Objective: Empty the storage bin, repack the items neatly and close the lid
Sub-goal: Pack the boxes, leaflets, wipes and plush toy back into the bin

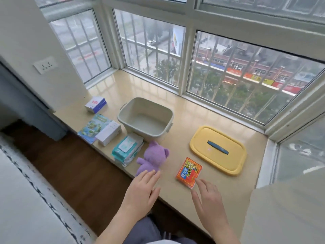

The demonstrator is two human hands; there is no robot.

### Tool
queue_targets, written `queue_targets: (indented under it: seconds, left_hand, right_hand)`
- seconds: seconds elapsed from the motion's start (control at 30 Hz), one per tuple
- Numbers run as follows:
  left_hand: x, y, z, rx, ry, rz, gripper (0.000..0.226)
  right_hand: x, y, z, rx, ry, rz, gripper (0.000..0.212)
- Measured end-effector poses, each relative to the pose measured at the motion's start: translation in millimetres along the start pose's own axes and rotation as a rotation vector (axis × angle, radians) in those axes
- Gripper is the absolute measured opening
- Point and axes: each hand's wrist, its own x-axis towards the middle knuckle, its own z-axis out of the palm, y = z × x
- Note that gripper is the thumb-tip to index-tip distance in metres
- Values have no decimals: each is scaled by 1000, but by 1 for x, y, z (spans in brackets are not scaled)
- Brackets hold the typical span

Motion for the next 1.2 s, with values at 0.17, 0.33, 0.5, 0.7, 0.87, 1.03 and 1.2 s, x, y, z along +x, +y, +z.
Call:
queue_targets:
  seconds: [0.17,0.33,0.5,0.7,0.87,1.03,1.2]
  left_hand:
    - [-4,-37,-43,-29,128,-170,45]
    - [-13,-100,-78,-25,175,-294,48]
    - [-39,-195,-102,-18,120,-351,49]
    - [-60,-318,-152,15,46,-387,53]
    - [-43,-397,-197,-22,42,-388,54]
    - [-11,-452,-210,-77,63,-408,55]
    - [16,-492,-198,-70,-1,-447,57]
  right_hand:
    - [36,-39,14,14,17,-77,49]
    - [82,-99,39,12,31,-171,48]
    - [119,-172,95,10,50,-218,44]
    - [145,-284,164,20,-14,-172,48]
    - [184,-359,187,19,-42,-123,48]
    - [235,-396,203,16,-31,-160,45]
    - [286,-410,235,-6,-58,-152,45]
